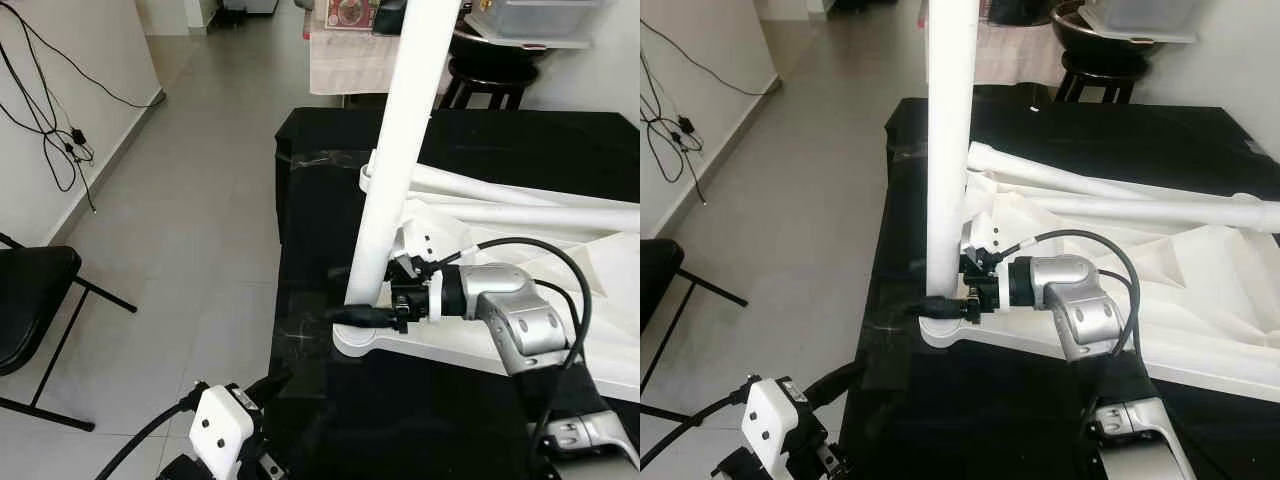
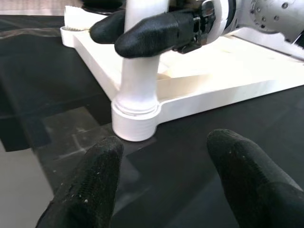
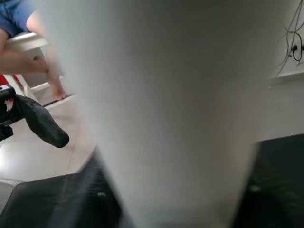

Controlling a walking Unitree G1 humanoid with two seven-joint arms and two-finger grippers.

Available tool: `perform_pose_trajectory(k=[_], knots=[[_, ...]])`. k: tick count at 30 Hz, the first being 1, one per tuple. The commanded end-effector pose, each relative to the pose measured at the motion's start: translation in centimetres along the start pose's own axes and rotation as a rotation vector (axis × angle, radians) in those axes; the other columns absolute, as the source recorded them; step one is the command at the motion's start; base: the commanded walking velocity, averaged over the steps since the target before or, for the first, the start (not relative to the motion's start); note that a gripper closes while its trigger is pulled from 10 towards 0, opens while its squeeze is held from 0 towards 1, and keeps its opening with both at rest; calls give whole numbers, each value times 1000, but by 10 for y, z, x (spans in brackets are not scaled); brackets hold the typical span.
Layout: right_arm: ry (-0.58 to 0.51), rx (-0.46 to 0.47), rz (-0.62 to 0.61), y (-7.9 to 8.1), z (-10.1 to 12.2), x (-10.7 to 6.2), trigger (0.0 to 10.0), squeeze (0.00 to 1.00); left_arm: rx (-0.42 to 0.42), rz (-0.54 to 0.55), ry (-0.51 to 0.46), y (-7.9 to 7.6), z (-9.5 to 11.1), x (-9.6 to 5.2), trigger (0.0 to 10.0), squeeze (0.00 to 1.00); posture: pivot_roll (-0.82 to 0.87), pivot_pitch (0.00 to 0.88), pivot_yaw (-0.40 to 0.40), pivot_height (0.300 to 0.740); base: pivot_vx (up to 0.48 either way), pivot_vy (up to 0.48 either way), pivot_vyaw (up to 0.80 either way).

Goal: Building children table

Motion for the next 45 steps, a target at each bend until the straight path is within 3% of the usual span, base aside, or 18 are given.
perform_pose_trajectory(k=[1, 6, 9, 12, 13, 14, 15, 16, 18, 26, 27, 30, 31, 33, 36, 39, 40, 45], knots=[[-31, 3, 86, 9, 1, 9, 0, 0, 18, 25, -3, 2, -1, -1, 10000, 0, 62, 179, -51, 740, 0, 0, 0], [-30, 9, 25, 6, -3, 1, 0, 0, 24, 37, -6, 5, 0, -1, 10000, 0, 44, 179, -55, 740, 0, 0, 0], [-49, 56, -278, 3, -5, -17, 0, 0, 34, 50, -10, 8, 1, -2, 10000, 0, 27, 187, -68, 740, 0, 0, 0], [-57, 81, -385, 2, -6, -22, 0, 0, 37, 54, -11, 8, 1, -3, 10000, 0, 27, 187, -68, 740, 0, 0, 0], [170, 134, -951, 16, -43, -49, 0, 0, 51, 61, -11, 12, 2, -4, 10000, 0, 7, 191, -54, 740, 0, 0, 0], [170, 134, -951, 16, -43, -49, 0, 0, 51, 61, -11, 12, 2, -4, 10000, 0, 7, 191, -54, 740, 0, 0, 0], [242, 147, -1071, 30, -50, -60, 0, 0, 54, 63, -11, 12, 2, -5, 10000, 0, 7, 191, -54, 740, 0, 0, 0], [242, 147, -1071, 30, -50, -60, 0, 0, 54, 63, -11, 12, 2, -5, 10000, 0, 7, 191, -54, 740, 0, 0, 0], [264, 139, -1020, 53, -53, -44, 0, 0, 54, 60, -7, 15, 1, -5, 10000, 0, 4, 165, -16, 740, 0, 0, 0], [230, 147, -956, 48, -47, -26, 0, 0, 50, 36, 0, 16, -2, -2, 10000, 0, 4, 156, -23, 740, 0, 0, 0], [210, 169, -904, 51, -44, -16, 10000, 0, 49, 32, -3, 17, -2, -1, 10000, 0, -11, 155, -24, 740, 0, 0, 0], [155, 177, -827, 52, -36, -7, 10000, 0, 44, 29, -7, 17, -1, 1, 10000, 0, -23, 152, -27, 740, 0, 0, 0], [118, 179, -780, 52, -31, -2, 10000, 1000, 40, 28, -9, 18, -2, 1, 10000, 0, -26, 152, -27, 740, 0, 0, 0], [71, 168, -684, 53, -23, 5, 10000, 1000, 34, 26, -12, 18, -2, 2, 10000, 0, -37, 149, -29, 740, 0, 0, 0], [-37, 31, -404, 38, 4, 11, 10000, 1000, 17, 4, -9, 16, -3, 4, 10000, 0, -37, 142, -21, 740, 0, 0, 0], [-58, -17, -299, 36, 11, 12, 10000, 980, 16, 0, -8, 16, -3, 4, 10000, 0, -32, 144, -14, 740, 0, 0, 0], [-48, -60, -165, 37, 12, 12, 10000, 0, 16, -2, -7, 15, -3, 4, 10000, 0, -21, 145, -13, 740, 0, 0, 0], [-6, -46, 34, 39, 0, 13, 10000, 0, 17, -7, -5, 14, -3, 4, 10000, 0, -14, 149, -9, 740, 0, 0, 0]])
Point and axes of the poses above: a point about 5 cm out from each wrist's last joint towards the gripper, its own x axis pointing out of the wrist towards the gripper, its own z axis along the axis of the wrist's last joint, y = z × x, the point moved 5 cm from there along x, pointing out of the wrist towards the gripper, and after that the axes turned 10 degrees about -x, right-handed, at the moved point
